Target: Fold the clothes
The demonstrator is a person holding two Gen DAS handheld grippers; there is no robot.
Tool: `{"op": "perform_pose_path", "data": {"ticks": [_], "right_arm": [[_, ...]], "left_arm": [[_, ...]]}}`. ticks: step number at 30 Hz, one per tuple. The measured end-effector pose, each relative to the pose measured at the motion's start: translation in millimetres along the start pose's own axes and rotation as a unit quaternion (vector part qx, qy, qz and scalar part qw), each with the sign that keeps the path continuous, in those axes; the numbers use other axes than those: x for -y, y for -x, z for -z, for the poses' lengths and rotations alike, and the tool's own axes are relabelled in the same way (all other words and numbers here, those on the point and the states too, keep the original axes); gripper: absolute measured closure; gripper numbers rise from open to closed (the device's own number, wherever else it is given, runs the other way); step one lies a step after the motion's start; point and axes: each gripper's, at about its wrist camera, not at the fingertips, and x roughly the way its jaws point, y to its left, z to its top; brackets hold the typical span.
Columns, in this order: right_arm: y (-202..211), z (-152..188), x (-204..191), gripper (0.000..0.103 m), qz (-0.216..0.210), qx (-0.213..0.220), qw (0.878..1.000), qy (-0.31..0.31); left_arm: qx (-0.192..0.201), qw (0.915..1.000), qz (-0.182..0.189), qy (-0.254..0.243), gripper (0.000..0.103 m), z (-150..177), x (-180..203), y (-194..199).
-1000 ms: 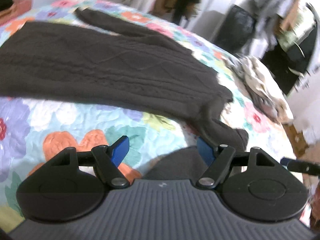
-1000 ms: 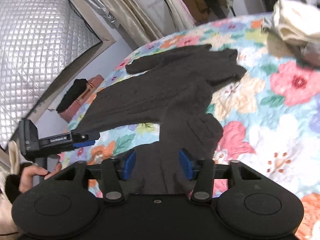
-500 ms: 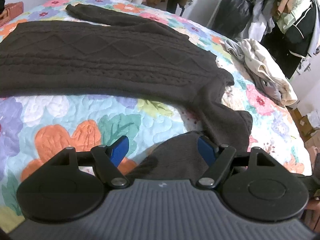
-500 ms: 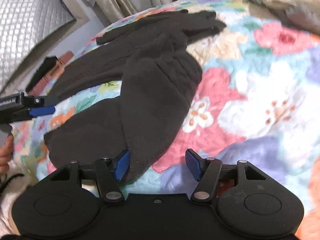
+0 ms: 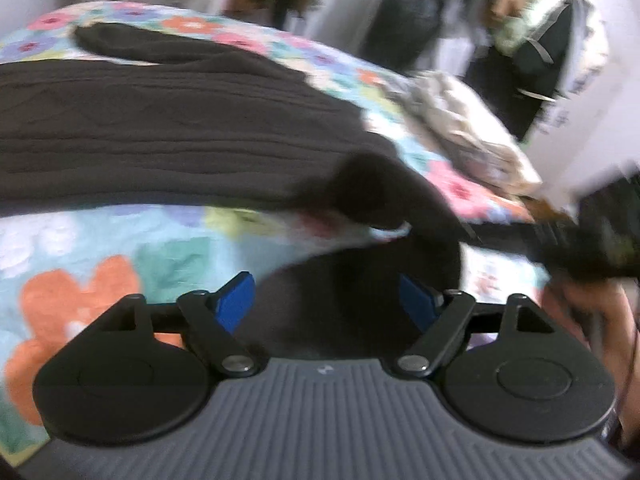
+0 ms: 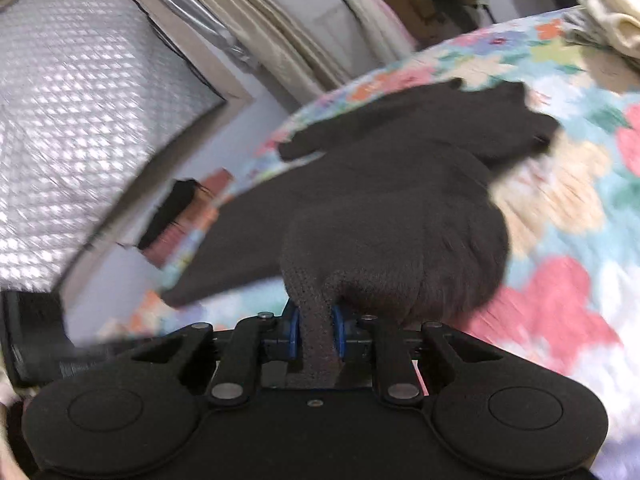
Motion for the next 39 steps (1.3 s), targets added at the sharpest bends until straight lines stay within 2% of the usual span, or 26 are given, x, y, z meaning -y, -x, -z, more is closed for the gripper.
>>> {"op": "perform_pose_path", "data": {"ticks": [4,8,11,12,13,14,15,16,19,21,22,24,25,27,32,33,34,36,38,39], "right_arm": [[-11,-26,-15,0.082,-0.035,0.006,0.999,-0.003],[-36,-46,-36,0.082,-0.05,-0.03,0.998,0.002],[-50,-54,-42,0.082,-0.064,-0.046,0.997,-0.011],[-53,-56,-44,0.082,-0.065,-0.048,0.997,-0.015],[-54,-56,-44,0.082,-0.061,-0.046,0.997,-0.016],[-53,-55,-42,0.082,-0.054,-0.042,0.998,-0.016],[-53,-53,-41,0.082,-0.047,-0.037,0.998,-0.016],[-51,-52,-39,0.082,-0.038,-0.033,0.999,-0.015],[-40,-43,-27,0.076,-0.008,-0.016,1.0,-0.016],[-24,-34,-17,0.073,-0.016,-0.004,0.999,-0.045],[-15,-29,-12,0.068,-0.027,0.007,0.998,-0.063],[6,-21,-6,0.06,-0.025,0.038,0.996,-0.075],[16,-17,-3,0.054,-0.018,0.055,0.995,-0.076],[30,-13,2,0.05,0.003,0.074,0.995,-0.071],[24,-6,25,0.05,0.06,0.071,0.992,-0.082],[19,-3,29,0.05,0.072,0.068,0.991,-0.087],[13,-1,31,0.05,0.079,0.063,0.991,-0.092],[1,7,34,0.05,0.082,0.048,0.99,-0.103],[-11,17,30,0.05,0.073,0.027,0.992,-0.097],[-17,22,28,0.05,0.069,0.016,0.993,-0.091]], "left_arm": [[-0.002,0.9997,0.008,-0.025,0.015,3,11,-7],[0.006,0.9999,-0.004,-0.008,0.003,1,11,-20],[0.001,0.9989,-0.045,-0.01,0.004,-5,9,-41],[0.004,0.9981,-0.061,-0.008,0.008,-7,5,-46],[0.01,0.9975,-0.071,0.004,0.034,-8,-3,-50],[0.004,0.9972,-0.07,0.024,0.074,-10,-12,-54],[-0.005,0.9968,-0.061,0.051,0.087,-12,-23,-56],[-0.003,0.9961,-0.05,0.072,0.09,-14,-31,-54],[0.023,0.9944,-0.037,0.096,0.091,-24,-46,-33],[0.02,0.9922,-0.012,0.123,0.093,-34,-55,-15],[0.012,0.9877,0.015,0.155,0.095,-38,-64,-7],[-0.001,0.9706,0.072,0.229,0.096,-45,-88,5],[0.005,0.9674,0.067,0.244,0.096,-49,-101,9],[0.018,0.96,0.057,0.273,0.096,-57,-127,17],[0.046,0.9394,0.026,0.339,0.096,-74,-193,33],[0.041,0.9414,0.004,0.335,0.096,-71,-204,24],[0.035,0.9396,-0.011,0.34,0.096,-65,-213,16],[0.02,0.932,-0.014,0.362,0.096,-49,-229,0],[0.008,0.9229,-0.002,0.385,0.097,-40,-240,-12],[0.004,0.9222,-0.003,0.387,0.096,-40,-243,-16]]}}
